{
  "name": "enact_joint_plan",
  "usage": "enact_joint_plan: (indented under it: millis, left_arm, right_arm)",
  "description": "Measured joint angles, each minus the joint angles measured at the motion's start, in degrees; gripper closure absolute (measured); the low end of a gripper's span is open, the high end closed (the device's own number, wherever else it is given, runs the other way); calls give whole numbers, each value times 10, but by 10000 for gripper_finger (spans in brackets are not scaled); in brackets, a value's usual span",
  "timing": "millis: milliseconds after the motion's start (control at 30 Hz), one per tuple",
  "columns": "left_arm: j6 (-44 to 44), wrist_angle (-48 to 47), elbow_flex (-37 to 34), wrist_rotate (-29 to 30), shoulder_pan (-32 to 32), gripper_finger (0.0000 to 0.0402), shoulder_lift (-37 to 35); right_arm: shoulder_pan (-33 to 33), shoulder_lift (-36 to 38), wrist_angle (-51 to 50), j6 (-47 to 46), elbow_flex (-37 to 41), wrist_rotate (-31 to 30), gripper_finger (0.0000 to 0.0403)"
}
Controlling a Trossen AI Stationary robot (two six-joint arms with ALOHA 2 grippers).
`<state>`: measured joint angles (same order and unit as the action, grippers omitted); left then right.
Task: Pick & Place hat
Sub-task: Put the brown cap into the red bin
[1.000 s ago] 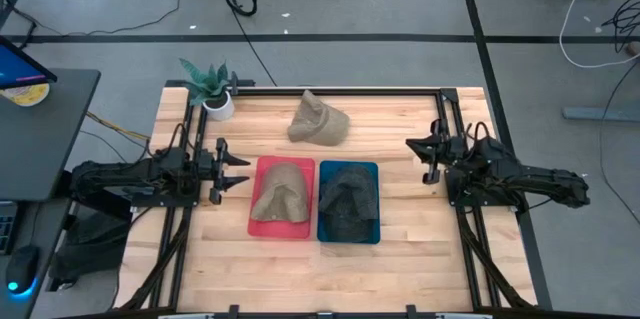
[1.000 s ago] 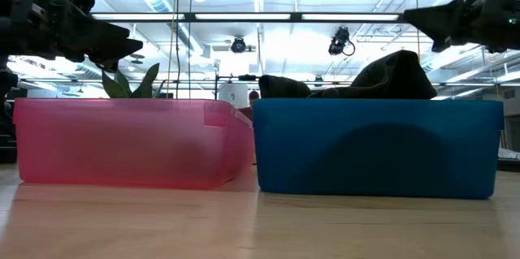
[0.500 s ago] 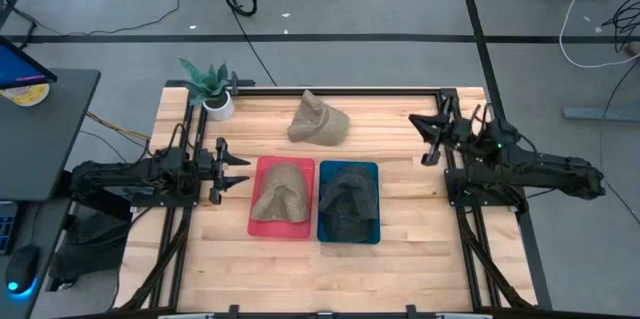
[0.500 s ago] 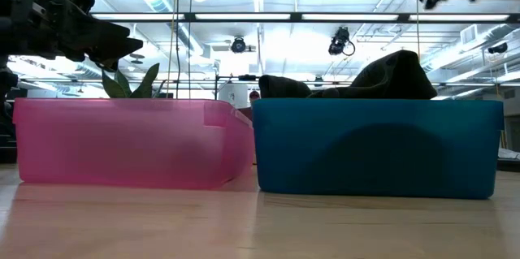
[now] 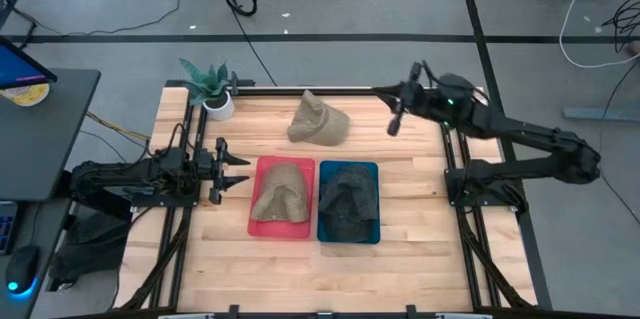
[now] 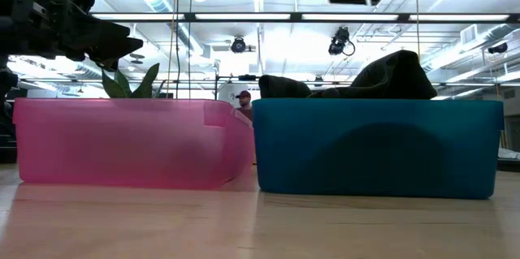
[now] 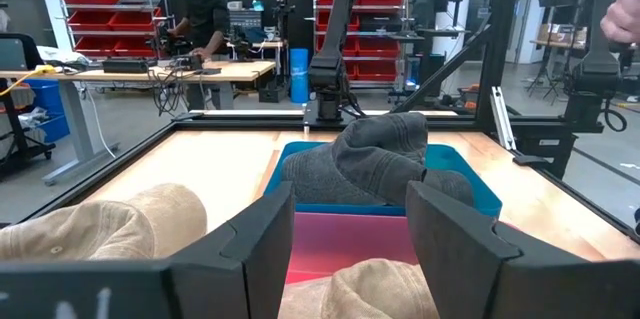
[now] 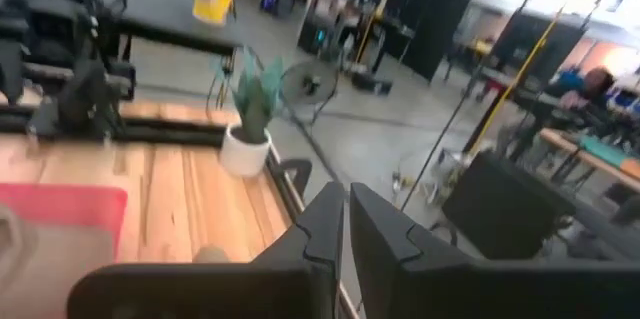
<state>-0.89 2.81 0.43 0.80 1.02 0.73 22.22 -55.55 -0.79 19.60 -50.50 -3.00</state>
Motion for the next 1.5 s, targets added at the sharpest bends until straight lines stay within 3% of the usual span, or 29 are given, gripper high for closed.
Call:
enact_joint_plan:
  millis: [233,400,733,1000,1233,1500]
  left_arm:
    - [0,0,0,0,0,204,0]
    - [0,0,0,0,0,204,0]
    - [0,0,0,0,0,204,0]
    - [0,0,0,0,0,204,0]
    - [0,0,0,0,0,204,0]
    - [0,0,0,0,0,204,0]
  right_arm:
    - [58,-107,-43,17,-89,55,376]
    - [80,-193,-98,55,-144,56,376]
    - [86,-348,-204,122,-273,74,376]
    - [84,-435,-218,138,-304,105,369]
    - [71,-490,-218,143,-304,107,333]
    - [62,-512,-224,158,-304,120,254]
